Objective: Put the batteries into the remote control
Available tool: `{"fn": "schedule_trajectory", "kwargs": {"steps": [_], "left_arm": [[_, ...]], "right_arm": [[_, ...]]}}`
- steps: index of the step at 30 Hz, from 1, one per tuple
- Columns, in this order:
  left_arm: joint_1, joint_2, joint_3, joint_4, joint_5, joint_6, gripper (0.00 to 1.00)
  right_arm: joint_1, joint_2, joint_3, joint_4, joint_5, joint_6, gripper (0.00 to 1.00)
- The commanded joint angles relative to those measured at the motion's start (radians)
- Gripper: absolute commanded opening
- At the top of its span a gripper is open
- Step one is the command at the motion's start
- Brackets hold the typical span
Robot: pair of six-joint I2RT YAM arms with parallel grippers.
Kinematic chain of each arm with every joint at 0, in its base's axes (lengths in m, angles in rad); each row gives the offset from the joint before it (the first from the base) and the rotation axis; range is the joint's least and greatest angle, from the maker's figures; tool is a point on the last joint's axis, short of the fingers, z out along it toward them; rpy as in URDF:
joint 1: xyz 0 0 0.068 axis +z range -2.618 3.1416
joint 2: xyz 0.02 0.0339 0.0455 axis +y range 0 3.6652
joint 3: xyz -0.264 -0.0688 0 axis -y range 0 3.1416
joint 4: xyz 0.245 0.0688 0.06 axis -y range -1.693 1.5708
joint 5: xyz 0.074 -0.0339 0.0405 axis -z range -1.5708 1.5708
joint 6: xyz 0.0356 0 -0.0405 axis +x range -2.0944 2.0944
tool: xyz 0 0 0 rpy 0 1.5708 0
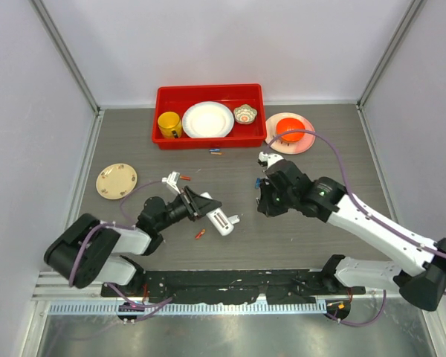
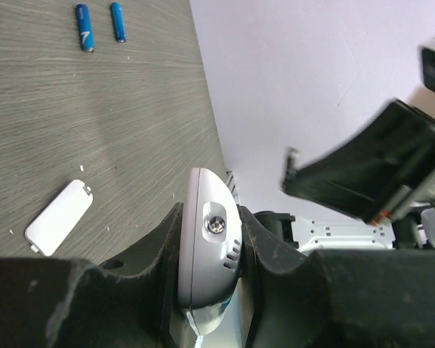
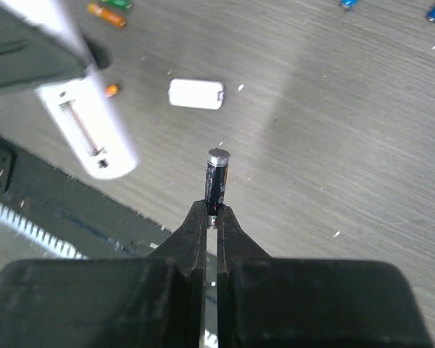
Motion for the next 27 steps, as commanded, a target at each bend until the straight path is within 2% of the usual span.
{"fn": "schedule_trajectory", "kwargs": {"steps": [1, 5, 9, 27], "left_arm": [[-0.007, 0.115, 0.064, 0.398, 0.027, -0.041, 0.0], [-0.027, 0.152, 0.121, 0.398, 0.036, -0.011, 0.0], [-0.035, 0.204, 0.159, 0.398, 0.08, -0.022, 0.0], [-0.105, 0.253, 0.152, 0.398, 0.094, -0.03, 0.0]], "right_arm": [[0.018, -0.071, 0.048, -0.143, -0.115, -0.013, 0.01], [0.02, -0.014, 0.117, -0.24, -0.273, -0.051, 0.01], [0.034, 0.024, 0.132, -0.229, -0.37, -0.06, 0.01], [0.064, 0.193, 0.149, -0.03, -0.417, -0.027, 0.01]]}}
